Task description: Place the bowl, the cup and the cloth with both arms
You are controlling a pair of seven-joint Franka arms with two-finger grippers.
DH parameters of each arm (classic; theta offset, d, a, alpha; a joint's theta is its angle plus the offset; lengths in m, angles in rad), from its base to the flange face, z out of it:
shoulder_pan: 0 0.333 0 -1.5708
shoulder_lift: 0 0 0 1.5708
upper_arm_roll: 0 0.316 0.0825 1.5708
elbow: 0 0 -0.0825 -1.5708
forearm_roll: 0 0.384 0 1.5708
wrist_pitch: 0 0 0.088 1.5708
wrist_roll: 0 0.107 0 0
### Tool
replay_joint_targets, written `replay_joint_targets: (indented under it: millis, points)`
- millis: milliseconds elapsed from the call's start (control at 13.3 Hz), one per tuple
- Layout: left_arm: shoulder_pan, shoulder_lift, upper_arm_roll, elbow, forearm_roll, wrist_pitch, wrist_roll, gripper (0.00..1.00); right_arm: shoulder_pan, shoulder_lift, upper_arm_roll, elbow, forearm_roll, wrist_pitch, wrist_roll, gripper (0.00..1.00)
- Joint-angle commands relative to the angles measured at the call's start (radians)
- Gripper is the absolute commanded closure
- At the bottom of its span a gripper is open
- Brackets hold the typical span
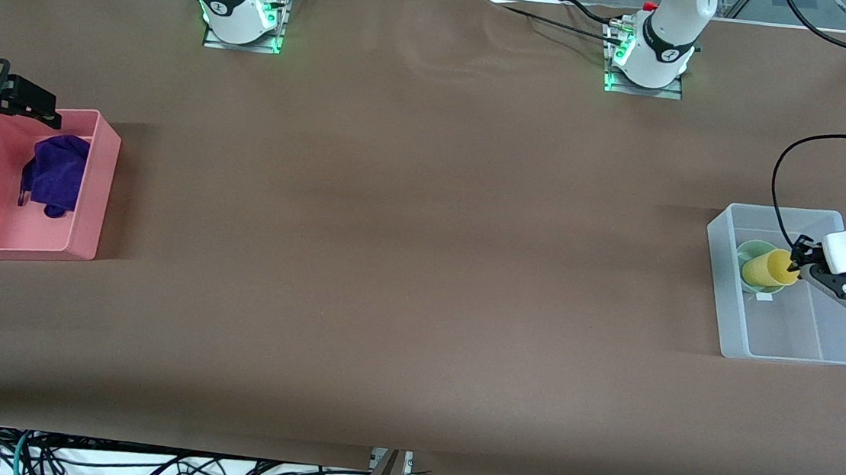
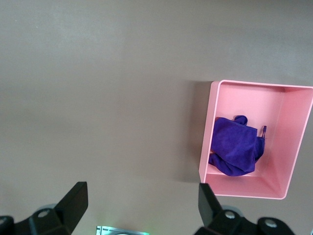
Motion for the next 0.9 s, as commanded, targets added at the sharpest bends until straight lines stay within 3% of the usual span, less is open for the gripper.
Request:
replay_joint_targets:
  millis: [0,225,375,600,825]
  points:
    - [-0.006,-0.087,-0.015,0.006,-0.014,-0.031,-0.052,0.00,-0.010,-0.002,0.010,0.006,-0.012,-0.005,0.000,0.00]
    - [-0.033,-0.165,-0.049,0.060,-0.098,-0.193,-0.274,0.00,-0.010,0.000,0.008,0.006,-0.011,-0.004,0.000,0.00]
    - [-0.055,-0.237,-0.127,0.078,-0.086,-0.278,-0.474,0.00,-0.010,0.000,0.008,0.006,-0.011,-0.004,0.001,0.00]
    - [-0.070,-0.267,-0.232,0.190,-0.083,-0.503,-0.788,0.00,-0.010,0.000,0.008,0.007,-0.011,-0.004,0.004,0.00]
    - [-0.144,-0.302,-0.233,0.284,-0.084,-0.647,-0.886,0.00,-0.011,0.000,0.005,0.007,-0.011,-0.004,0.001,0.00]
